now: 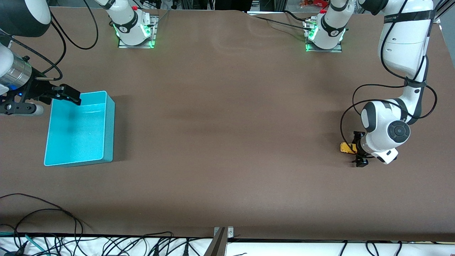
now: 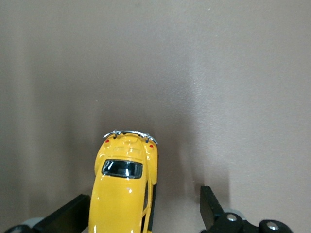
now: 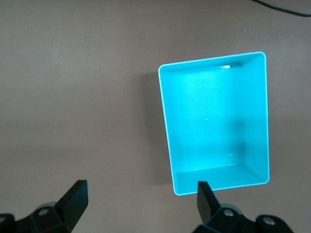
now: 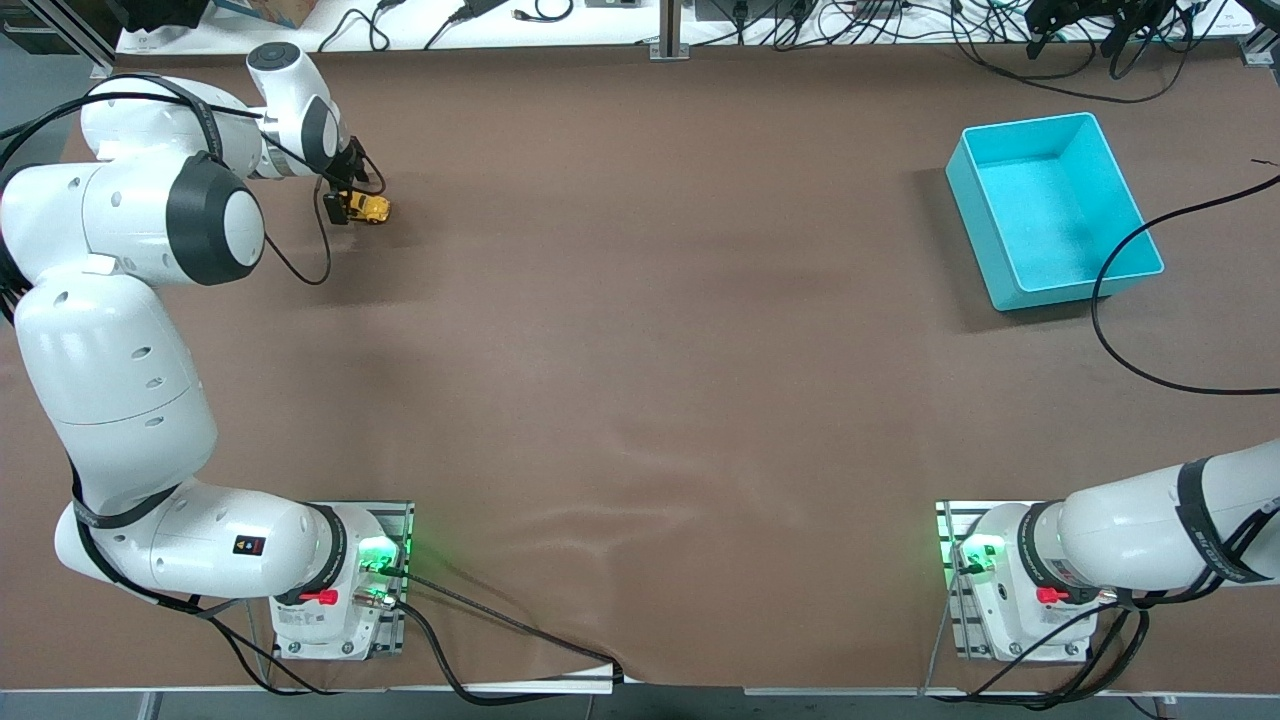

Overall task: Wind up and store yellow beetle car
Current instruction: 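Open the left gripper and release the car to drive off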

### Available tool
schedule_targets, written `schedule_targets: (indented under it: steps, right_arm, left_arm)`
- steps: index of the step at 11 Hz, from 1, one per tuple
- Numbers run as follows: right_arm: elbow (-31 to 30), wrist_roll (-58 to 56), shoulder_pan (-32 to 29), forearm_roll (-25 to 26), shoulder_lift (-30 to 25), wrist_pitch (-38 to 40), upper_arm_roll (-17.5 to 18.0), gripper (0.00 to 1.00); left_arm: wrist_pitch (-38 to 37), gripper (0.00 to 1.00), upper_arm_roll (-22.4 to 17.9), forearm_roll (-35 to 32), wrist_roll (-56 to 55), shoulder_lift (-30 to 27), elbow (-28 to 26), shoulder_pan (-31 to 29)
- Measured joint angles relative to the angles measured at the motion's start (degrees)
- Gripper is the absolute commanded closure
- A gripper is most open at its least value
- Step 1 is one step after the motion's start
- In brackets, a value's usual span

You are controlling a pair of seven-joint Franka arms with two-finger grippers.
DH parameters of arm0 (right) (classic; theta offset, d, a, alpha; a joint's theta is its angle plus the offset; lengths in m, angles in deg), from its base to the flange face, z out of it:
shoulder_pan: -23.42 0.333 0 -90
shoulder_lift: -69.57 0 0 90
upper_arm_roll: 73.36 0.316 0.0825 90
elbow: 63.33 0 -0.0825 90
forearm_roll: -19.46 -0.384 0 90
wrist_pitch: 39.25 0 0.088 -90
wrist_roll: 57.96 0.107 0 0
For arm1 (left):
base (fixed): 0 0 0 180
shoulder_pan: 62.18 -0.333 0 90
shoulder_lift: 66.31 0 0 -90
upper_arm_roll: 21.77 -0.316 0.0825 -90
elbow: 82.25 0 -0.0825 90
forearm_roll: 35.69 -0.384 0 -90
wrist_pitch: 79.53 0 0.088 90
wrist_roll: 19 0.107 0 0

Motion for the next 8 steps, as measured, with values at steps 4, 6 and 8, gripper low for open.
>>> schedule_targets:
  steps: [4, 6, 8]
  right_arm:
    - [0.0, 0.0, 0.0, 0.0, 0.0, 0.0, 0.0, 0.0]
    - [0.0, 0.0, 0.0, 0.0, 0.0, 0.0, 0.0, 0.0]
    - [0.0, 0.0, 0.0, 0.0, 0.0, 0.0, 0.0, 0.0]
  left_arm:
    - [-1.33, 0.0, 0.0, 0.0, -0.5, -0.01, 0.63, 0.04]
    - [-6.22, 0.0, 0.06, -0.06, -0.09, -0.04, 1.18, 0.25]
    - [-8.85, 0.0, 0.19, -0.06, 0.06, -0.05, 1.25, 0.49]
